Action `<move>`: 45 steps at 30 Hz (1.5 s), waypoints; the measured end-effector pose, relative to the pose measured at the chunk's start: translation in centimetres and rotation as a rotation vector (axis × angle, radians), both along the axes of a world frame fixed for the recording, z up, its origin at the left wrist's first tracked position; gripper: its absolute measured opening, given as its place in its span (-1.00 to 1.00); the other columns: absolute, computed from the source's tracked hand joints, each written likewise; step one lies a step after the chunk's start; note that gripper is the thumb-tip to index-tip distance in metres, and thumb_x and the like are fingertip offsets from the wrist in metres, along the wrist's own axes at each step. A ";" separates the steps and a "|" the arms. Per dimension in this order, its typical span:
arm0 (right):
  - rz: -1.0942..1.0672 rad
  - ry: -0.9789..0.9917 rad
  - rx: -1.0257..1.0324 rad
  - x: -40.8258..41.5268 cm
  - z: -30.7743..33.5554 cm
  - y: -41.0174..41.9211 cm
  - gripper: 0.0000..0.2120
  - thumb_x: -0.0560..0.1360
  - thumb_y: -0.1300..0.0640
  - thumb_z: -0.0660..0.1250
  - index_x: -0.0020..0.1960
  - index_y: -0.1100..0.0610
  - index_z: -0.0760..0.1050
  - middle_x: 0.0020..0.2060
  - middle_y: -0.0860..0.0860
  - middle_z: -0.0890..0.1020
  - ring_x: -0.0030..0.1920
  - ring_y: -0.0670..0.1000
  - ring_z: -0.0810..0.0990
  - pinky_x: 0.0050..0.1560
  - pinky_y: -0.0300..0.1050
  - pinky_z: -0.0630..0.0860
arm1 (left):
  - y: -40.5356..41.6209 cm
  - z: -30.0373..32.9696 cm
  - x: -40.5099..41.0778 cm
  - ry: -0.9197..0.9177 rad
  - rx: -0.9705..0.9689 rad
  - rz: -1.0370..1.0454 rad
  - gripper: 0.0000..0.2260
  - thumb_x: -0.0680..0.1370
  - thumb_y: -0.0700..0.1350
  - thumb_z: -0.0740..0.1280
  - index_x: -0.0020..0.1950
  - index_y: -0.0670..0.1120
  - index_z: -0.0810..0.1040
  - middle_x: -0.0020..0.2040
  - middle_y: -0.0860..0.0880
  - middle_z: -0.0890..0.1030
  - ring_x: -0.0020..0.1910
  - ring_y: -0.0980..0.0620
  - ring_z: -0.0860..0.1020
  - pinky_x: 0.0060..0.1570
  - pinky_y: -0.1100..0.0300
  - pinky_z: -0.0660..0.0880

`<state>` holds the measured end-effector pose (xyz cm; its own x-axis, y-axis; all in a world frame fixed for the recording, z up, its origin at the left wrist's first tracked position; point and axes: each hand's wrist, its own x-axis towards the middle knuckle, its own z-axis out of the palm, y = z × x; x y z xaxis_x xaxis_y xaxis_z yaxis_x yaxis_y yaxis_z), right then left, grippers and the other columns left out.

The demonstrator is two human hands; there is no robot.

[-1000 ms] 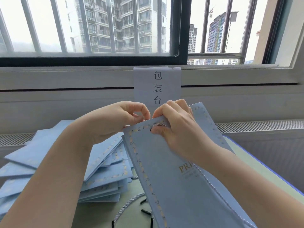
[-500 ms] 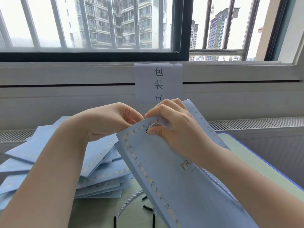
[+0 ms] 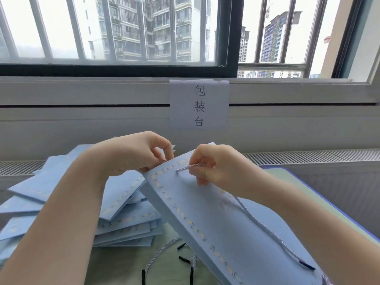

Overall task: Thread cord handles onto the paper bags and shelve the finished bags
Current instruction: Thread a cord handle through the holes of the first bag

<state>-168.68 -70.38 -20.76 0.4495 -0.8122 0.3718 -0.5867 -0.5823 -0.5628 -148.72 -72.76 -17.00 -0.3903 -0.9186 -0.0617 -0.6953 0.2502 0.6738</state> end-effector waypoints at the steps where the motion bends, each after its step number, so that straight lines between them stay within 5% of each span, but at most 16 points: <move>1: 0.029 -0.030 0.070 -0.2 0.2 0.1 -0.89 0.54 0.20 0.30 -0.17 0.10 0.47 -0.40 -0.04 0.58 -0.40 -0.09 0.50 -0.34 -0.35 0.39 | -0.1 -0.1 0.1 -0.002 -0.011 0.029 -0.81 0.52 -0.39 0.28 -0.20 -0.16 0.59 -0.27 -0.14 0.61 -0.41 0.06 0.54 -0.41 0.33 0.46; 7: -0.009 -0.074 0.127 -1.4 1.5 0.1 -0.81 0.57 0.12 0.26 -0.18 0.12 0.54 -0.52 -0.09 0.47 -0.47 -0.09 0.41 -0.33 -0.28 0.39 | -0.5 -0.5 -0.2 -0.060 -0.059 0.148 -0.84 0.58 -0.30 0.22 -0.14 -0.14 0.55 -0.16 -0.12 0.58 -0.23 0.00 0.56 -0.27 0.22 0.54; 12: -0.060 -0.213 0.109 -2.0 2.7 0.5 -0.75 0.59 0.07 0.22 -0.23 0.11 0.52 -0.51 -0.09 0.37 -0.52 -0.13 0.29 -0.42 -0.32 0.29 | -0.6 -1.0 -1.3 -0.300 -0.080 0.192 -0.78 0.57 -0.30 0.16 -0.16 -0.10 0.54 -0.20 -0.03 0.54 -0.19 -0.02 0.53 -0.05 0.14 0.56; 16: -0.053 -0.301 0.068 -1.9 3.3 0.8 -0.70 0.63 0.11 0.12 -0.19 0.16 0.50 -0.51 -0.02 0.31 -0.50 -0.07 0.24 -0.44 -0.30 0.24 | -1.1 -1.6 -2.2 -0.490 -0.077 0.189 -0.79 0.55 -0.32 0.15 -0.10 -0.12 0.56 -0.18 -0.09 0.51 -0.24 -0.05 0.41 -0.34 0.25 0.36; 24: 0.157 -0.332 0.022 0.0 2.8 1.8 -0.77 0.62 0.30 0.09 -0.02 0.29 0.52 -0.48 -0.06 0.46 -0.46 -0.11 0.38 -0.31 -0.28 0.39 | -3.3 -3.8 -4.7 0.043 -0.242 0.152 -0.72 0.51 -0.07 0.29 -0.26 -0.27 0.50 -0.30 -0.29 0.54 -0.31 -0.13 0.52 -0.15 -0.03 0.57; 28: 0.212 -0.424 0.033 0.0 3.2 2.0 -0.79 0.61 0.33 0.09 -0.04 0.28 0.50 -0.48 -0.14 0.48 -0.49 -0.15 0.36 -0.38 -0.34 0.38 | -3.2 -5.1 -5.9 0.031 -0.201 0.095 -0.80 0.47 -0.12 0.40 -0.30 -0.13 0.45 -0.39 0.00 0.45 -0.37 0.03 0.44 -0.28 0.17 0.42; 32: 0.186 -0.411 -0.044 -0.6 3.3 1.6 -0.73 0.63 0.32 0.06 -0.10 0.18 0.49 -0.47 -0.05 0.44 -0.46 -0.12 0.35 -0.33 -0.34 0.36 | -2.7 -5.3 -6.2 -0.102 -0.098 0.075 -0.68 0.41 0.09 0.47 -0.02 -0.12 0.56 -0.14 -0.01 0.50 -0.21 0.06 0.45 -0.20 0.24 0.37; 35: 0.158 -0.385 -0.050 -1.1 3.4 1.5 -0.71 0.63 0.34 0.06 -0.13 0.17 0.49 -0.47 -0.06 0.43 -0.44 -0.10 0.35 -0.31 -0.35 0.35 | -2.0 -5.0 -6.5 -0.065 0.020 0.083 -0.67 0.44 0.01 0.46 0.10 -0.15 0.57 -0.11 -0.07 0.51 -0.23 0.01 0.46 -0.28 0.33 0.41; 37: 0.123 -0.371 -0.050 -1.5 3.4 1.2 -0.72 0.61 0.38 0.08 -0.11 0.15 0.49 -0.45 -0.07 0.46 -0.41 -0.09 0.37 -0.29 -0.29 0.38 | -2.0 -4.9 -6.5 -0.052 0.044 0.102 -0.75 0.47 -0.04 0.45 0.03 -0.17 0.59 -0.17 -0.09 0.47 -0.29 -0.01 0.42 -0.40 0.35 0.37; 40: -0.022 -0.272 -0.098 -2.5 3.0 0.1 -0.71 0.57 0.39 0.14 -0.07 0.04 0.48 -0.34 -0.06 0.56 -0.29 0.00 0.48 -0.16 -0.09 0.48 | -2.2 -4.6 -6.0 0.055 0.084 0.148 -0.81 0.50 -0.12 0.42 0.01 -0.23 0.61 -0.22 -0.11 0.52 -0.26 -0.04 0.50 -0.24 0.24 0.49; 45: -0.421 0.086 -0.238 -4.4 0.8 -1.9 -0.74 0.55 0.32 0.13 0.06 0.03 0.48 -0.15 -0.11 0.61 -0.10 0.01 0.51 -0.07 -0.05 0.46 | -2.2 -3.7 -4.9 0.209 0.091 0.206 -0.96 0.50 -0.22 0.40 -0.10 -0.19 0.62 -0.17 -0.13 0.61 -0.19 -0.05 0.55 -0.18 0.16 0.49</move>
<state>-173.09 -72.27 -19.98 0.1376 -0.8267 0.5455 -0.8372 -0.3914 -0.3820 -153.62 -74.93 -20.66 -0.2093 -0.9741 -0.0852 -0.5695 0.0506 0.8205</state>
